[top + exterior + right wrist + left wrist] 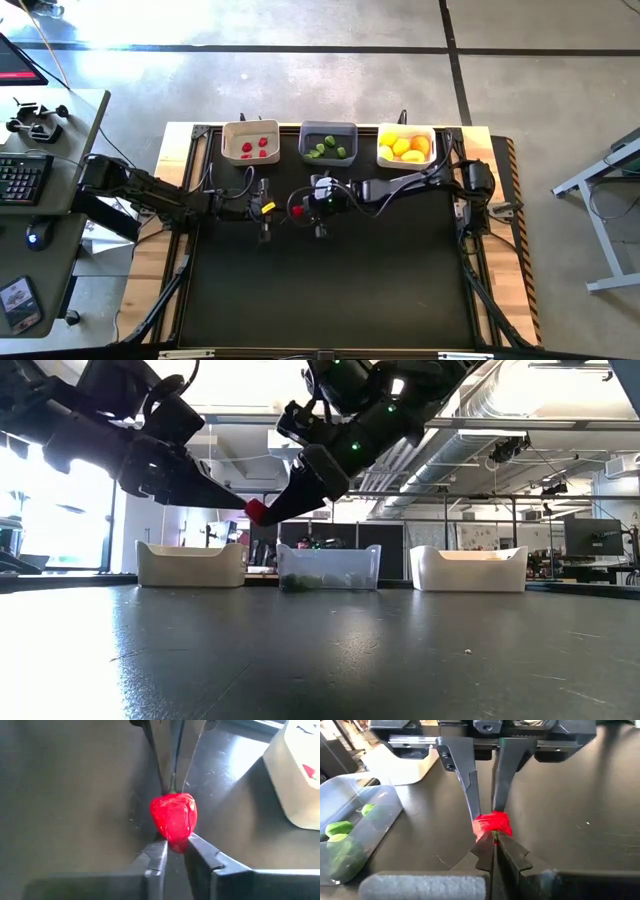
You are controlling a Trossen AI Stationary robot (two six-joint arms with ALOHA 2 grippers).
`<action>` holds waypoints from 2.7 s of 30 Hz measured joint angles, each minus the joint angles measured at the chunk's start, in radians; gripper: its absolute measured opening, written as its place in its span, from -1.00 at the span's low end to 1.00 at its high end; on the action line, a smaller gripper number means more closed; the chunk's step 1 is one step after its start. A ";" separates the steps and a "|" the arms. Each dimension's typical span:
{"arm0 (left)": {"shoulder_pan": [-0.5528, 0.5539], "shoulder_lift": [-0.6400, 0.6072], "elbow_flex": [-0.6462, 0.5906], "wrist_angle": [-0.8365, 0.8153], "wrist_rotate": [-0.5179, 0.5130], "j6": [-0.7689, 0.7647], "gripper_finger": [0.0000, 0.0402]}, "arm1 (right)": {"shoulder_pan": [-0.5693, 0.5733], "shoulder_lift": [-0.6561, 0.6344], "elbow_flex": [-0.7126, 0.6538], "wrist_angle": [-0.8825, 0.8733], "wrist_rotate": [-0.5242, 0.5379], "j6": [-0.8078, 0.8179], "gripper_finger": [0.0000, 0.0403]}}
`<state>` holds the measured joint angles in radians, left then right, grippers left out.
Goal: Sort produce into baskets
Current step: Put the red bell pepper into the gray bin, then return to Home Position
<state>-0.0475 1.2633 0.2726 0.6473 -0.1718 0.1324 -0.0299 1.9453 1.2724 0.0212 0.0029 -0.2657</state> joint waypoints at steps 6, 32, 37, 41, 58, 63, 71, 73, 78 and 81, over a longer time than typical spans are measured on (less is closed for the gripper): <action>0.008 -0.003 0.000 0.001 -0.086 0.000 -1.00 | 0.000 0.000 0.000 -0.028 0.130 0.047 -0.37; 0.709 -0.257 0.095 -0.571 -0.189 -0.166 -1.00 | -0.002 -0.011 0.000 -0.174 0.212 0.105 -0.99; 0.813 -0.194 0.123 -0.635 -0.086 -0.166 -0.97 | -0.002 -0.011 -0.010 -0.159 0.212 0.102 -0.99; 0.850 -0.147 0.123 -0.625 -0.066 -0.166 -0.92 | -0.010 -0.011 -0.046 -0.132 0.207 0.109 -0.99; 0.692 -0.287 0.101 -0.518 -0.046 -0.121 -0.36 | -0.018 -0.012 -0.111 -0.039 0.179 0.087 -1.00; 0.618 -0.336 0.021 -0.361 -0.045 -0.121 -0.39 | -0.025 -0.012 -0.111 -0.021 0.178 0.081 -1.00; 0.505 -0.385 -0.092 -0.161 0.151 -0.055 -0.58 | -0.076 -0.020 -0.226 0.203 0.053 0.056 -1.00; 0.478 -0.386 -0.116 -0.113 0.197 -0.049 -0.63 | -0.102 -0.034 -0.278 0.272 0.019 0.076 -1.00; 0.421 -0.386 -0.142 -0.058 0.253 -0.064 -0.80 | -0.133 -0.134 -0.418 0.356 0.031 0.104 -1.00; 0.396 -0.393 -0.153 -0.038 0.260 -0.060 -0.92 | -0.132 -0.245 -0.509 0.384 0.084 0.101 -1.00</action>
<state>0.3482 0.8705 0.1198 0.6096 0.0885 0.0725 -0.1623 1.6999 0.7631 0.4055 0.0874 -0.1650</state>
